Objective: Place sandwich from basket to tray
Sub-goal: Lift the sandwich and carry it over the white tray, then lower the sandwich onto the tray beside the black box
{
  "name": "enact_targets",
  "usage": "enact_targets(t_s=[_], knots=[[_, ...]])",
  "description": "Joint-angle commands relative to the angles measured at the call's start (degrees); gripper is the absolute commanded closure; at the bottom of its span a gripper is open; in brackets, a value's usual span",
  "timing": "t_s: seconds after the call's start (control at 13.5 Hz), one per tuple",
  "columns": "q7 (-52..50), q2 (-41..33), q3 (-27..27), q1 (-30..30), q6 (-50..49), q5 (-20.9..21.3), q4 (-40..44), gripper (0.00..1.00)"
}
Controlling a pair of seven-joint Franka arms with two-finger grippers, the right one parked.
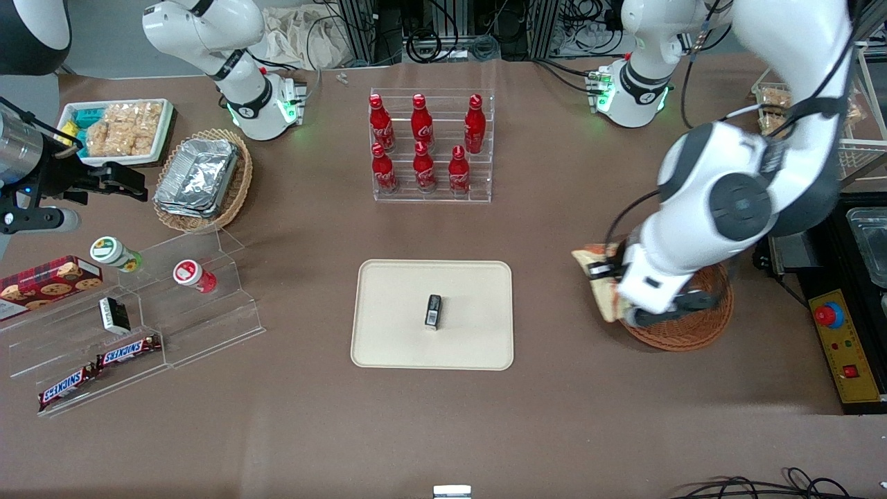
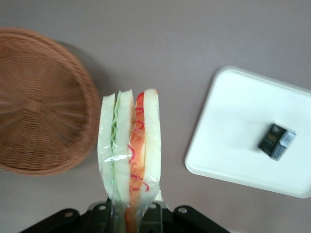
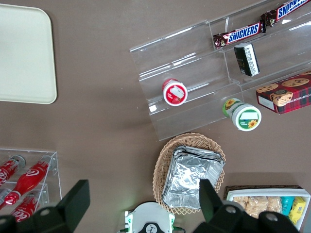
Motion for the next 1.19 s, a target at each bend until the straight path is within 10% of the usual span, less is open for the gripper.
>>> enact_targets(t_s=[0.0,1.11], knots=[[-1.2,7.7,-0.1,-5.6,1.0,1.6,6.0,1.00],[-1.6,23.9,0.2,-12.3,25.5,10.0,6.0,0.99]])
